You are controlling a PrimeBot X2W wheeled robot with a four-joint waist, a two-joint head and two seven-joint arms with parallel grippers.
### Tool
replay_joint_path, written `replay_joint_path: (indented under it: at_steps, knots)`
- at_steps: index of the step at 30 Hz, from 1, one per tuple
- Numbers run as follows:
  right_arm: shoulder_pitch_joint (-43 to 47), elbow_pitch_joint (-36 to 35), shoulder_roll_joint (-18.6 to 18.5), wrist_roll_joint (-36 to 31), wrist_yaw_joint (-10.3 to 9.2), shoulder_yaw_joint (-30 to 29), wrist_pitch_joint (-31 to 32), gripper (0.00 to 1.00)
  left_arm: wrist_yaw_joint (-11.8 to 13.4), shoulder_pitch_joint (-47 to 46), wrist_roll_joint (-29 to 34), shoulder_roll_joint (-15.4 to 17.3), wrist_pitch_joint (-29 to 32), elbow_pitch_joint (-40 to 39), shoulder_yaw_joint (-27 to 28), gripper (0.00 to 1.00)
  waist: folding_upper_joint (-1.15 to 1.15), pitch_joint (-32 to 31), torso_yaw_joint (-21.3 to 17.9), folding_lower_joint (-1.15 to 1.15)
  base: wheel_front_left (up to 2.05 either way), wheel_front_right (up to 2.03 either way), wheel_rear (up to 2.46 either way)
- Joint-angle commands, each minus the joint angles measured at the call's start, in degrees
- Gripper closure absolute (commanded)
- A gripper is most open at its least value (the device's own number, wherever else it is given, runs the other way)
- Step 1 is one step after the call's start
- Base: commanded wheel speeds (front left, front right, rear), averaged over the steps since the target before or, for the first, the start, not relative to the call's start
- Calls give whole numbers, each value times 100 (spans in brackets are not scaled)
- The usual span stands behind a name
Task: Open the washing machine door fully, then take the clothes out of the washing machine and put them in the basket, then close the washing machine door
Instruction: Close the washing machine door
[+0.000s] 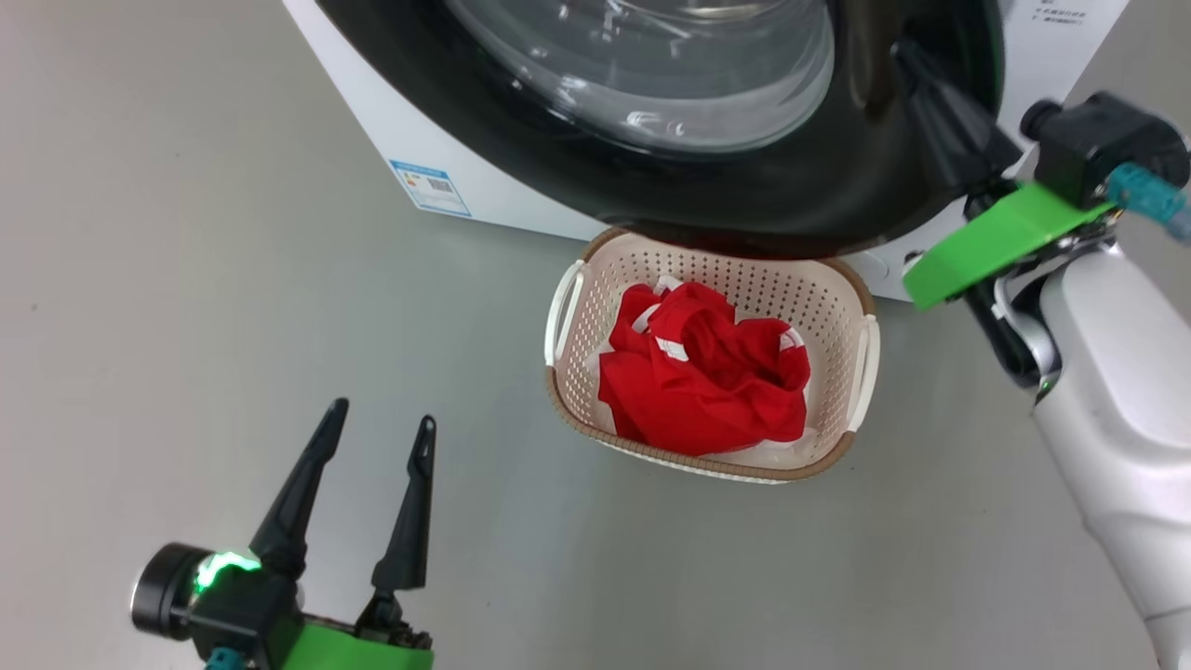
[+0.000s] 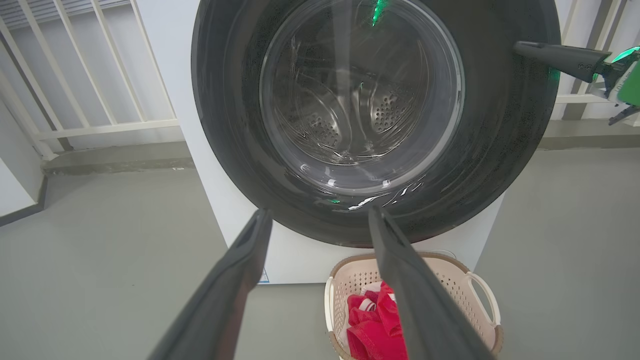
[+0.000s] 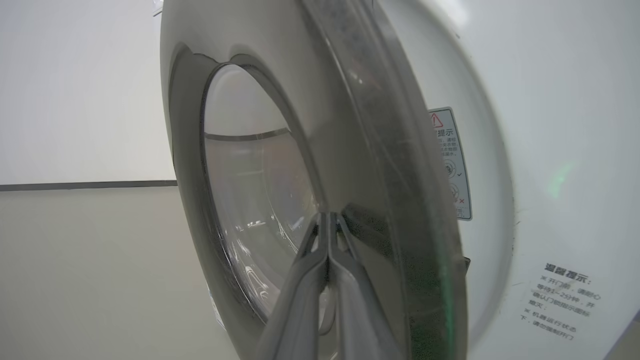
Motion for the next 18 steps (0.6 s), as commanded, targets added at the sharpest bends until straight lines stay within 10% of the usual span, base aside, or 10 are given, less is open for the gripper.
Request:
replay_joint_path:
  at_steps: [1,18]
  knots:
    - [-178,-69,25,55,-6,-25,-36,100,-11,-205,-20,57,-51,-115,146,0,0,58,36,0,0,0,0]
    - [-1455,686,-194,-20,-6,-543,-36,100,-40,-495,-102,57,-51,-43,-68,0,0,573,317,0,0,0,0]
